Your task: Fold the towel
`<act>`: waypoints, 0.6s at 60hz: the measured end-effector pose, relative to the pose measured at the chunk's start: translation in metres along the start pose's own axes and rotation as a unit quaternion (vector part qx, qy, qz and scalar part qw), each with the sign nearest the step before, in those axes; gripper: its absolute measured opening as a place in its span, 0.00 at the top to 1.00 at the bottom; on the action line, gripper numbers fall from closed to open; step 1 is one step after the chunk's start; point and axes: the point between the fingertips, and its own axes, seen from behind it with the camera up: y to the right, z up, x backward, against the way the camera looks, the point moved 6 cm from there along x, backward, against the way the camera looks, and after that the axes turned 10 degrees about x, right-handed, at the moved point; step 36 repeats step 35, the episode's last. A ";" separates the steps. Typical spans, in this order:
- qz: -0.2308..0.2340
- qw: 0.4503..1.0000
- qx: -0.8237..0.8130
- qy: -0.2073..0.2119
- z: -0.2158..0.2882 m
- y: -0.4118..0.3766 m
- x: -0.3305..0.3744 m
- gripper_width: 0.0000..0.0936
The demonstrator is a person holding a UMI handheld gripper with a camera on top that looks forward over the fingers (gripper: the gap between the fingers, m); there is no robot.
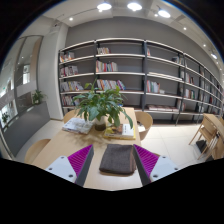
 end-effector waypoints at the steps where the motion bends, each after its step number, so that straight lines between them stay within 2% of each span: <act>1: 0.000 1.000 0.001 0.001 0.007 -0.013 0.011 0.16; 2: -0.002 1.000 0.002 -0.001 0.025 -0.030 0.010 0.16; 7: -0.005 1.000 0.005 0.001 0.026 -0.049 0.033 0.15; 12: -0.008 1.000 0.004 0.010 0.020 -0.063 0.060 0.15; 23: -0.006 1.000 0.011 -0.005 -0.006 -0.086 0.108 0.15; 36: -0.003 1.000 0.019 -0.002 -0.015 -0.104 0.142 0.15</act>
